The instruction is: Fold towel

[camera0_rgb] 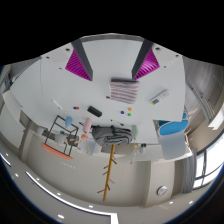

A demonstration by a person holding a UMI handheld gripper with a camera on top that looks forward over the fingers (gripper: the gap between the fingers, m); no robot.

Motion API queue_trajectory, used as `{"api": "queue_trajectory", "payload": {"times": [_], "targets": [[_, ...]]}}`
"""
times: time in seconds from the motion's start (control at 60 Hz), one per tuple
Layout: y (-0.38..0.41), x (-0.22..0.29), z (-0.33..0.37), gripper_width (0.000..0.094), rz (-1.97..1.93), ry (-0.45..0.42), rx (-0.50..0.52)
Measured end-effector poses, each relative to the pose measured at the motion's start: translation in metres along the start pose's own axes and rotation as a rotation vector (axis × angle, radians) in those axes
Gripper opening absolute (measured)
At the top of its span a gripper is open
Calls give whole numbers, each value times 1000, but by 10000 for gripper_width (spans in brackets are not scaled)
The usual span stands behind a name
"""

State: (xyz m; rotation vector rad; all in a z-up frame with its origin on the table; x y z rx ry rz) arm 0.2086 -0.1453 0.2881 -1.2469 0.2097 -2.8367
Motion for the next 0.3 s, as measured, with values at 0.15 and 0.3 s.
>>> {"api": "queue_trajectory", "payload": {"times": [0.15, 0.3], "targets": [[2, -16, 18, 850, -43, -1, -18], [5, -22, 22, 852, -56, -11, -18]]}}
Point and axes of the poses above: the point between the fingertips, and its own axes, seen from behind it with the camera up: y to the left, x up, z backward, against the way the camera looks, the point moved 6 cm from there along z, backward, against the way the camera looks, and after that the axes turned 4 degrees about y, right-handed, at the moved point
